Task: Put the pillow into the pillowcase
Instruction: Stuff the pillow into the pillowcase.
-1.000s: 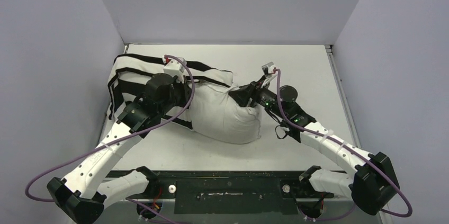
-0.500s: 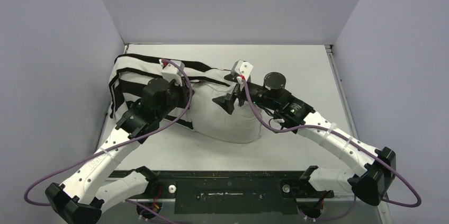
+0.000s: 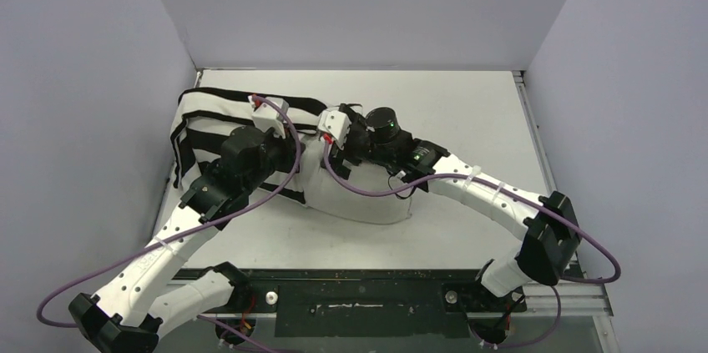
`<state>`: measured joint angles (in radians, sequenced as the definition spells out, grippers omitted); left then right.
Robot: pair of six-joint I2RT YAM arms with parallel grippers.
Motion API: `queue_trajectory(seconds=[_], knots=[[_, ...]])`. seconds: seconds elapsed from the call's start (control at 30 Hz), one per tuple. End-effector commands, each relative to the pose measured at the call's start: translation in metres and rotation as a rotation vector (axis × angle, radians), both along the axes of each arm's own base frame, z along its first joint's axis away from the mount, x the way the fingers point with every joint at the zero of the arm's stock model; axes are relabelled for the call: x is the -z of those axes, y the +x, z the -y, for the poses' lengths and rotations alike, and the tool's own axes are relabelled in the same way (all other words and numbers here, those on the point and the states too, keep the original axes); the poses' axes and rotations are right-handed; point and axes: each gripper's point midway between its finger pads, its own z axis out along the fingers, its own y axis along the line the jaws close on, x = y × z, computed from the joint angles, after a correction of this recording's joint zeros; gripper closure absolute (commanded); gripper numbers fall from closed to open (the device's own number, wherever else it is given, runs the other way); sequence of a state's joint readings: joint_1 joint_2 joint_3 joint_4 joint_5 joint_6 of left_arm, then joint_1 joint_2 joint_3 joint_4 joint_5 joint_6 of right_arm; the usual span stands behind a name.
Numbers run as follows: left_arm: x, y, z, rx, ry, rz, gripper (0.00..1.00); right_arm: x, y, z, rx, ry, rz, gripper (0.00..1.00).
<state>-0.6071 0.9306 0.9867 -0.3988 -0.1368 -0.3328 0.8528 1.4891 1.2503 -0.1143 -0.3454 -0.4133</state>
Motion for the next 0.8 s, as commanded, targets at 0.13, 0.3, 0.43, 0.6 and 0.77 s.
queue_trajectory(seconds=[0.13, 0.3, 0.43, 0.6, 0.77], knots=[[-0.047, -0.005, 0.015, 0.061, -0.093, 0.032, 0.63, 0.020, 0.024, -0.003, 0.067, 0.002, -0.033, 0.87], [-0.043, -0.012, -0.015, -0.062, -0.008, -0.052, 0.57, 0.009, 0.038, 0.023, 0.194, 0.194, -0.127, 1.00], [-0.027, -0.016, -0.015, -0.049, -0.014, -0.068, 0.57, 0.006, 0.039, 0.029, 0.204, 0.233, -0.159, 1.00], [-0.018, 0.004, 0.000, -0.027, -0.011, -0.025, 0.56, -0.002, 0.032, 0.022, 0.176, 0.285, -0.199, 1.00], [-0.032, 0.042, 0.001, -0.110, 0.005, 0.104, 0.53, -0.006, 0.020, 0.019, 0.147, 0.339, -0.227, 1.00]])
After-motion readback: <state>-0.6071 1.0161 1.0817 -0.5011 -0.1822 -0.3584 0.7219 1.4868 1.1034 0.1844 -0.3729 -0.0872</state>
